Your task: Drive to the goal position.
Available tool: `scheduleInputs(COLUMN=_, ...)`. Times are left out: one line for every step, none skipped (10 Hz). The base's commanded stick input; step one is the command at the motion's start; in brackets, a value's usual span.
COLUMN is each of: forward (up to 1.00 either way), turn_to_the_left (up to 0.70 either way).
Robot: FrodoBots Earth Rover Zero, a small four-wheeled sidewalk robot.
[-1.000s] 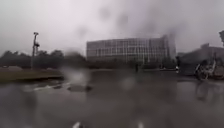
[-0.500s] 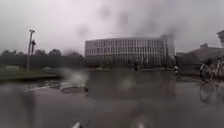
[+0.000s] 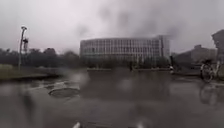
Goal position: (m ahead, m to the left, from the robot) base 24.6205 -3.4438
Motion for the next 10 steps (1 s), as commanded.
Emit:
scheduleInputs(forward=0.70, turn_to_the_left=-0.13)
scheduleInputs(forward=0.70, turn_to_the_left=-0.13)
scheduleInputs(forward=0.70, turn_to_the_left=-0.13)
scheduleInputs(forward=0.70, turn_to_the_left=-0.13)
scheduleInputs(forward=0.70, turn_to_the_left=-0.13)
scheduleInputs(forward=0.70, turn_to_the_left=-0.13)
scheduleInputs(forward=0.70, turn_to_the_left=-0.13)
scheduleInputs(forward=0.70, turn_to_the_left=-0.13)
scheduleInputs(forward=0.70, turn_to_the_left=-0.13)
scheduleInputs(forward=0.70, turn_to_the_left=-0.13)
